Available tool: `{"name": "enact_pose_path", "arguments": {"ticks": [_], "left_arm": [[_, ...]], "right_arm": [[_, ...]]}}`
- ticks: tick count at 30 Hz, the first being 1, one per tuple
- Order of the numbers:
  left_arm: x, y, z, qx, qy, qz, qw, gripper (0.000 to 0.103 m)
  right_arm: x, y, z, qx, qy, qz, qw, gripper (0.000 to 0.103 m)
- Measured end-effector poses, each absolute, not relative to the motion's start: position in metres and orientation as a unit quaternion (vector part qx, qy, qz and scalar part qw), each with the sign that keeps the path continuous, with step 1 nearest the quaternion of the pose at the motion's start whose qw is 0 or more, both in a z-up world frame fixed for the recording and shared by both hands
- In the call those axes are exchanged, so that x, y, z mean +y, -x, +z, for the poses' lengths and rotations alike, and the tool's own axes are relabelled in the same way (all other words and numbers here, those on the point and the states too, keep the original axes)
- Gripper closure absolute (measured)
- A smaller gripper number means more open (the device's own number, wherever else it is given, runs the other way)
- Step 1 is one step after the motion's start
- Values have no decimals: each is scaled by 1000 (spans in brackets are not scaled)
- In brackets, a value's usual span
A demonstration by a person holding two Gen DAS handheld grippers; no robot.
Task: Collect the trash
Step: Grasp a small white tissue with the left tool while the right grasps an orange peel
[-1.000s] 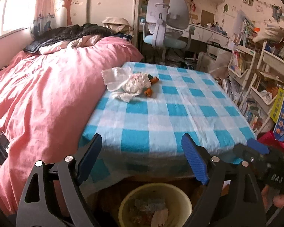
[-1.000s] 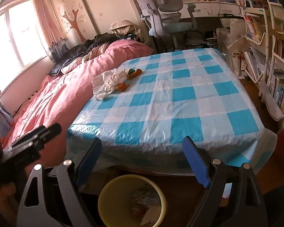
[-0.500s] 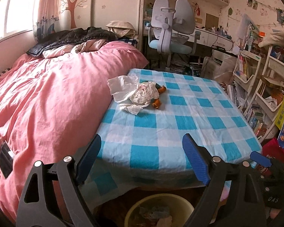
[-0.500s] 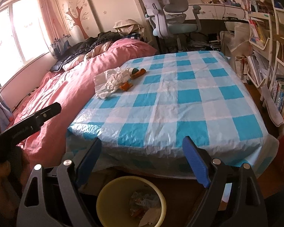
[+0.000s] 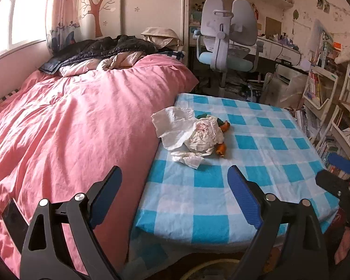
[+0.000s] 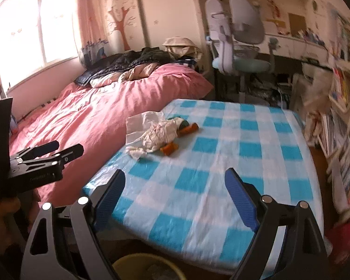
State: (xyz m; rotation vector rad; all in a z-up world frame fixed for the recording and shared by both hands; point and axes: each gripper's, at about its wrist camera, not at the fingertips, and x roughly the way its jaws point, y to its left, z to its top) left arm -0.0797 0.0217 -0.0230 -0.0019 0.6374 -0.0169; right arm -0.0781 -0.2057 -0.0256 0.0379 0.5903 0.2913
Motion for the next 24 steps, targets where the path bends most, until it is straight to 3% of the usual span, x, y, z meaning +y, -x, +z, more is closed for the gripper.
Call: {"name": "enact_pose_path", "arguments": {"ticks": [10,17,24], "left_arm": [[16,45,-39,347,10,-11,938,14],[23,16,-52,377,51,-3,925,14],[28,-13,-62,394,54,9,917,14]], "right_arm": [[-193,56,-45,330,-23,151,932,20],[-184,2,-71,392,-42,156,906,46],[-172,-40,-89,419,-68,157,892,50]]}}
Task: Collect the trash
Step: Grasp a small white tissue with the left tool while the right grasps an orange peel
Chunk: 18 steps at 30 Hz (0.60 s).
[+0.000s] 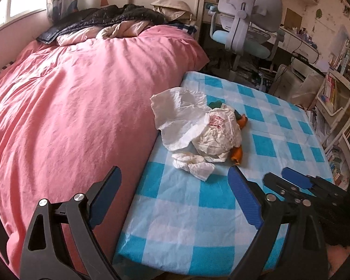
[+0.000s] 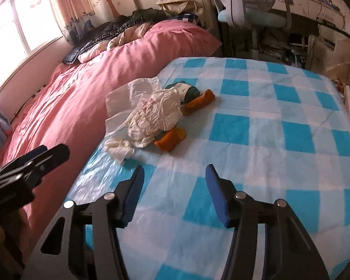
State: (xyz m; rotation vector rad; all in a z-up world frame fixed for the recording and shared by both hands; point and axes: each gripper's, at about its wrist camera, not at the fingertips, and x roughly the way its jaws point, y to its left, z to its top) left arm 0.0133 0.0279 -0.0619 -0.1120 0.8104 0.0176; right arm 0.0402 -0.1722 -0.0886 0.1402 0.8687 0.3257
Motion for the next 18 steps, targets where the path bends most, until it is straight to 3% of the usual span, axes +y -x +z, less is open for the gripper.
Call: {"name": "enact_pose_path", "arguments": {"ticks": [13,18], "left_arm": [[28,-81,-97,448,46,12,893,16],[25,-95,-112,465,35,-1,884,28]], "right_arm": [[-154,-91,-112,442,-75,147,882,56],[-155,-90,-113,443,-47,147,883,71]]}}
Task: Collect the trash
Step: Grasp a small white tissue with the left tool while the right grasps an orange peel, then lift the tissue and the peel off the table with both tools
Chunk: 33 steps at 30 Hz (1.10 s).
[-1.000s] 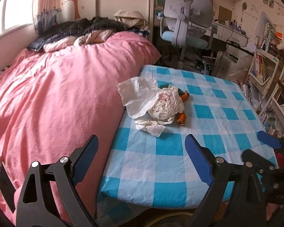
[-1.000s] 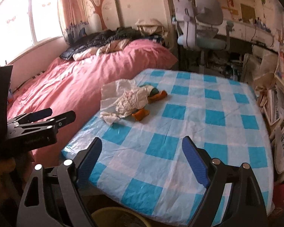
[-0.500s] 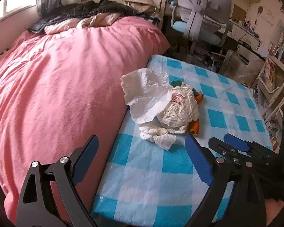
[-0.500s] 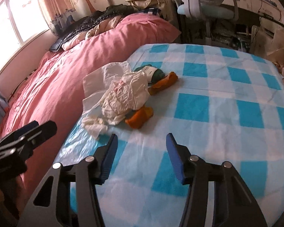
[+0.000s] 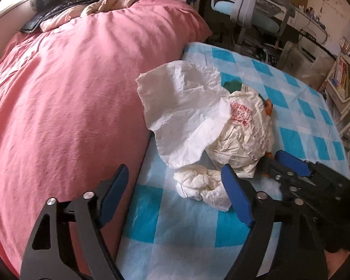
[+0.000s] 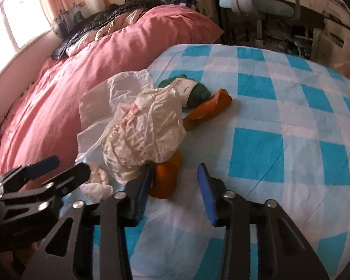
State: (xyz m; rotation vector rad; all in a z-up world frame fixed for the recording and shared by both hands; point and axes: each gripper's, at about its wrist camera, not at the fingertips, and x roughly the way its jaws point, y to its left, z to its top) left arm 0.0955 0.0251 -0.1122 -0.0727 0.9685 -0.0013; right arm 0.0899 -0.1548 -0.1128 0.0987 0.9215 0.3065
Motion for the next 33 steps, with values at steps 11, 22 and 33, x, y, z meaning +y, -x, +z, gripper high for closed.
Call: {"name": "enact_pose_path", "arguments": {"ticks": [11,22,33], "left_arm": [[2,-89,-119,491,11,-118,863,83],[-13,-51,-112,501,-24,-145,853,49],[-22,-36,-121,512,-37,-103,852,42]], "right_arm": [[-183,-81,-110,454,-20,145,879,82],[-214,-54,-113,472,-26,165,866,82],[-216,-56,-114,474,-29,175,862,81]]}}
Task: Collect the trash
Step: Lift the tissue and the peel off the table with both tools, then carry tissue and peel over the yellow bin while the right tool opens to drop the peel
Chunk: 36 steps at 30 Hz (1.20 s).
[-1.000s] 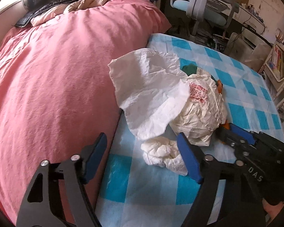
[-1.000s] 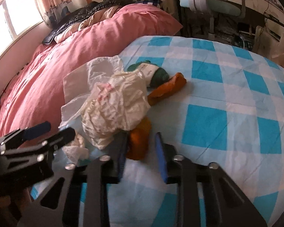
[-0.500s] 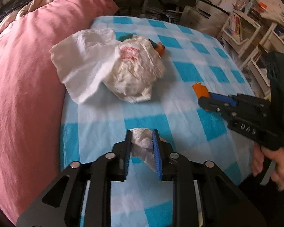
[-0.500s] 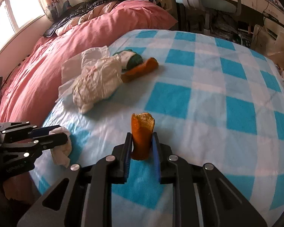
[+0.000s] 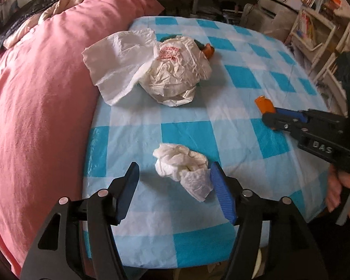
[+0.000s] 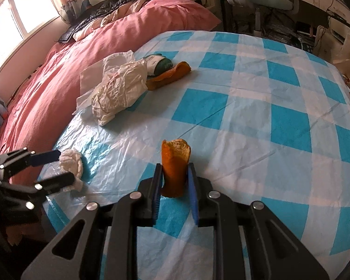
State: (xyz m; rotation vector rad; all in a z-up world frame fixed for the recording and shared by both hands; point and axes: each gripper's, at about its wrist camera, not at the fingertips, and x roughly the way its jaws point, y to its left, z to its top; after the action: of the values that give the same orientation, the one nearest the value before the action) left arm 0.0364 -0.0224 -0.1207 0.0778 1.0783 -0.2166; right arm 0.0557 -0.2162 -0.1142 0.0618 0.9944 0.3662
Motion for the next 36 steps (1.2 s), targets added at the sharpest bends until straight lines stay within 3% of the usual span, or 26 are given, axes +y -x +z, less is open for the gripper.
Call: {"name": "enact_pose_path", "arguments": {"ticks": [8,10,12,13,15,36], "left_arm": [[-19,-44,-123,499,8,-68,864,42],[-16,-44,-122,496,26,-76,865,47],[-18,-45,-122,497,29,-93,862,72],[-19,-44,-120,492,27,-97,865,73],[-22,-43,-116,481,23,-105,870,93],[-22,-2,-44,352,48,-160,921,94]], "right_arm": [[-215,-55,-115,472,-28,173,864,81],[-215,-54,-115,470,-25,171,865,81],[-213,-54,-114,469,-18,171,866,81],[-212,-54,-114,468,-15,171,867,81],[-212,-53,-114,466,-14,172,868,81],[-226,-19,-70,400,-102,201,888,82]]}}
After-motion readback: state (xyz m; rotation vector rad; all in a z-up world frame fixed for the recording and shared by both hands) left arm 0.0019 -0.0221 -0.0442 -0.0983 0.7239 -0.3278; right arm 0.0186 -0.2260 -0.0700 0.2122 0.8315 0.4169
